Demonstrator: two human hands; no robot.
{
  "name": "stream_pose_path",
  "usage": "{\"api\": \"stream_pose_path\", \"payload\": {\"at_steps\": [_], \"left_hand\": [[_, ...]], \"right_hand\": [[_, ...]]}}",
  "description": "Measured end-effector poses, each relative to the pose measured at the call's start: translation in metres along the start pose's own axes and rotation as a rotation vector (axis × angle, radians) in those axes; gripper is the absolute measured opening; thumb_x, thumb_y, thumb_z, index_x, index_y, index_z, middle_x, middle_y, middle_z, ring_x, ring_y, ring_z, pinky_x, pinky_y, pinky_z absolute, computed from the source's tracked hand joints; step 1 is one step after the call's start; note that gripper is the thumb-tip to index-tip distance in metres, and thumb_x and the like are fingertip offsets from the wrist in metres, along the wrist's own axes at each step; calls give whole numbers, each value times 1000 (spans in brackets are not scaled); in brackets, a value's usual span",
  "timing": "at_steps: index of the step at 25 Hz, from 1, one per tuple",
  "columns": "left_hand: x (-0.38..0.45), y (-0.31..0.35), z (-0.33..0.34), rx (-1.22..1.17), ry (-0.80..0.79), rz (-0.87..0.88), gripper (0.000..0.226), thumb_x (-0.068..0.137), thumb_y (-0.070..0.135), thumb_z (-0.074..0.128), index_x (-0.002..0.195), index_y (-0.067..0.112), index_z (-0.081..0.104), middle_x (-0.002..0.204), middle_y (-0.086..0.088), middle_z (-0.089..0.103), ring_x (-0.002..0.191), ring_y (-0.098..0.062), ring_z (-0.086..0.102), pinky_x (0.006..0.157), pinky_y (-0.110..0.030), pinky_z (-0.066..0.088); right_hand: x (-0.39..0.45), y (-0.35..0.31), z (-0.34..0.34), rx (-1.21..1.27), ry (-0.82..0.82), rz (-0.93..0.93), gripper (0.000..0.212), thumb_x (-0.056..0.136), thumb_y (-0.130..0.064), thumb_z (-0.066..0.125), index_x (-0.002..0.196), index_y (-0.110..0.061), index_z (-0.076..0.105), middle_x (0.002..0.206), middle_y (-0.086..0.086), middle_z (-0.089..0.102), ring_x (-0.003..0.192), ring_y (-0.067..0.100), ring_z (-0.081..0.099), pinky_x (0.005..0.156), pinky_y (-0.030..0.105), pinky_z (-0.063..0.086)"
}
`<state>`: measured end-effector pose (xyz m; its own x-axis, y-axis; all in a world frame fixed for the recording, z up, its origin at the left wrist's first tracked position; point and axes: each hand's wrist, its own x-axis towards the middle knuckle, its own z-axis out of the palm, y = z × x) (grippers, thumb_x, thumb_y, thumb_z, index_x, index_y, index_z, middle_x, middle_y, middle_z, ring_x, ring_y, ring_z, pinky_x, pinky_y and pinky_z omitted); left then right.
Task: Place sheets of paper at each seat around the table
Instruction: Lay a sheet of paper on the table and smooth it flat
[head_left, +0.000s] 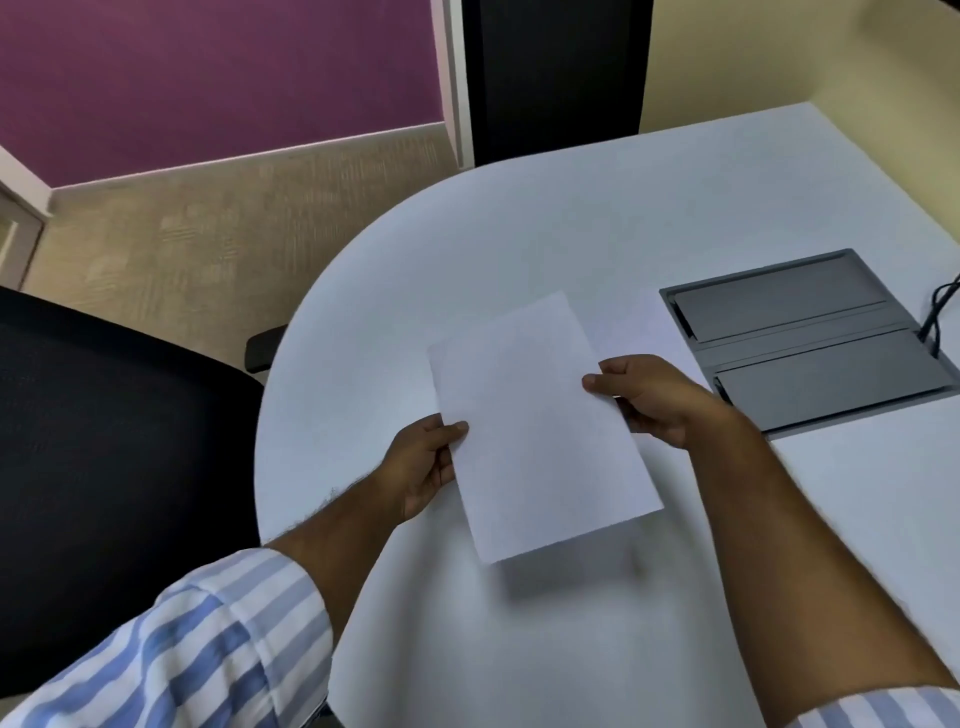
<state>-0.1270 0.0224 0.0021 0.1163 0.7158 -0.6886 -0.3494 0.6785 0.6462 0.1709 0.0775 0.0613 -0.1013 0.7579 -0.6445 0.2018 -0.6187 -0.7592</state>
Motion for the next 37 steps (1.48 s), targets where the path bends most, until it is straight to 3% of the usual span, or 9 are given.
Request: {"api": "stream_pose_path", "payload": {"at_steps": [3,6,9,14,17,24,28,33,37], "left_hand": [[-11,20,-42,153,69,82,26,100,11,65,124,2,70,111,-10,80,101,-28,77,84,-38,63],[-21,34,-76,275,221,233,11,97,13,69,104,5,74,85,1,79,83,-24,75,83,-44,63],[-28,40,-103,323,364,359,5,95,14,70,98,15,75,85,2,79,82,-21,75,77,-36,61],[-18,48,-143,378,431,372,19,94,15,69,113,15,69,82,11,76,73,-9,73,70,-27,57],[-6,58,-158,471,417,367,30,94,14,68,123,19,64,96,5,77,85,-13,74,78,-30,59],[29,73,-183,620,245,267,70,93,7,72,153,20,38,132,-5,62,117,-25,63,91,-31,53],[29,62,-204,928,126,270,80,89,11,77,157,17,36,155,-3,44,142,-22,45,118,-37,39],[16,28,-222,1337,-8,375,72,92,25,71,156,20,38,169,1,25,156,-21,22,122,-27,21],[8,3,-220,1386,110,375,81,92,46,69,160,22,33,173,3,17,159,-17,13,128,-39,21]], "right_hand": [[-1,7,57,-260,297,-232,23,83,-31,80,88,-9,74,75,11,71,71,18,65,75,47,61],[-12,13,125,-370,526,-364,40,88,-28,77,126,-21,72,84,-8,68,81,14,66,79,30,51],[-16,23,184,-290,557,-372,59,90,-20,73,145,-30,54,105,-7,68,86,17,68,76,27,49],[-5,38,248,-163,668,-367,35,91,-7,68,120,-25,59,105,-4,68,87,23,69,71,23,47],[4,48,269,-293,729,-397,19,92,-5,66,105,-18,71,103,-7,69,94,21,70,77,17,46],[28,84,305,-448,633,-289,48,93,-10,67,140,-12,62,140,4,59,115,25,65,103,39,54],[35,101,319,-409,597,-210,58,91,-5,67,147,-10,55,143,8,54,109,27,66,103,38,52],[34,102,329,-303,649,-134,62,90,-3,71,149,-6,52,140,12,53,88,18,57,93,24,41],[31,104,340,-50,725,-60,64,89,-5,75,150,-7,52,135,12,58,114,25,62,101,26,40]]}}
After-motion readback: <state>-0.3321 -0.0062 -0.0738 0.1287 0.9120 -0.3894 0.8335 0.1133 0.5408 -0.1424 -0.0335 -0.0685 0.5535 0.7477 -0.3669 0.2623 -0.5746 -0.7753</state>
